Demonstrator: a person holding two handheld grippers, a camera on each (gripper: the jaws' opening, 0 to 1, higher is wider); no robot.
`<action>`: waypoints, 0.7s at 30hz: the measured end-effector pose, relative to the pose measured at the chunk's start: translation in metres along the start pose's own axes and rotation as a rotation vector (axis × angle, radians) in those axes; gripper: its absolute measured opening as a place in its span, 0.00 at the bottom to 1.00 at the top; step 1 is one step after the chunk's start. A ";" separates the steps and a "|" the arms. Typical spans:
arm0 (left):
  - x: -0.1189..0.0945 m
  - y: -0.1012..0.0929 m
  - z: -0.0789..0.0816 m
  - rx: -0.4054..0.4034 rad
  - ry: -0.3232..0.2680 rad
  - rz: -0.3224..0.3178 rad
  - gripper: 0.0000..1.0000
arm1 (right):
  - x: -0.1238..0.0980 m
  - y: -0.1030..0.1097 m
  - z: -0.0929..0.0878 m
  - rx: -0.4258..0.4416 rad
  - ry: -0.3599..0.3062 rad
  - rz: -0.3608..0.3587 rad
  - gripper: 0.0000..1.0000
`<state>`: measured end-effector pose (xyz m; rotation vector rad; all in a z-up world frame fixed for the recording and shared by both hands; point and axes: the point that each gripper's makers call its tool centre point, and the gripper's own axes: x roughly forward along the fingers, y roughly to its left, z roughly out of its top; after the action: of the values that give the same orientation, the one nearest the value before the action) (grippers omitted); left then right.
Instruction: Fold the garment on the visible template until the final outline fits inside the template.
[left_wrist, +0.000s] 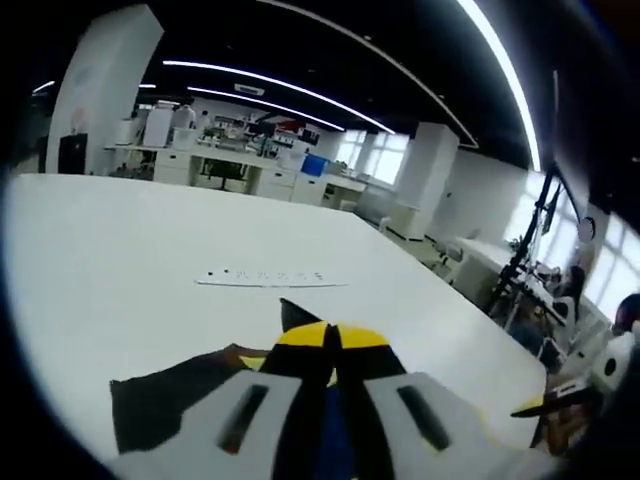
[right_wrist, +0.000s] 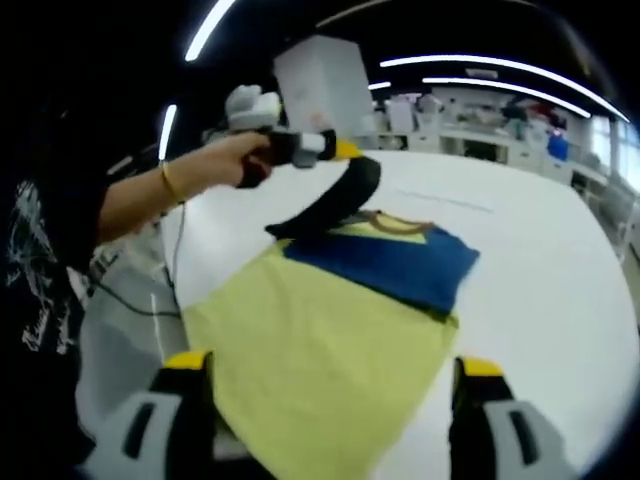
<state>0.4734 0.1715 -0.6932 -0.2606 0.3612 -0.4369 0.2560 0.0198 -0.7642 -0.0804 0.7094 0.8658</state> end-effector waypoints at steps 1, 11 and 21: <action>0.004 -0.004 -0.001 -0.001 0.002 -0.007 0.00 | 0.000 0.000 0.000 0.002 0.000 -0.001 0.99; 0.026 -0.033 -0.019 -0.029 0.020 -0.078 0.00 | 0.000 -0.006 -0.004 0.027 0.001 -0.016 0.99; 0.043 -0.063 -0.053 -0.026 0.084 -0.138 0.00 | 0.001 -0.009 -0.007 0.039 0.001 -0.016 0.99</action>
<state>0.4662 0.0883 -0.7336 -0.2942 0.4333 -0.5807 0.2593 0.0123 -0.7718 -0.0516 0.7257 0.8367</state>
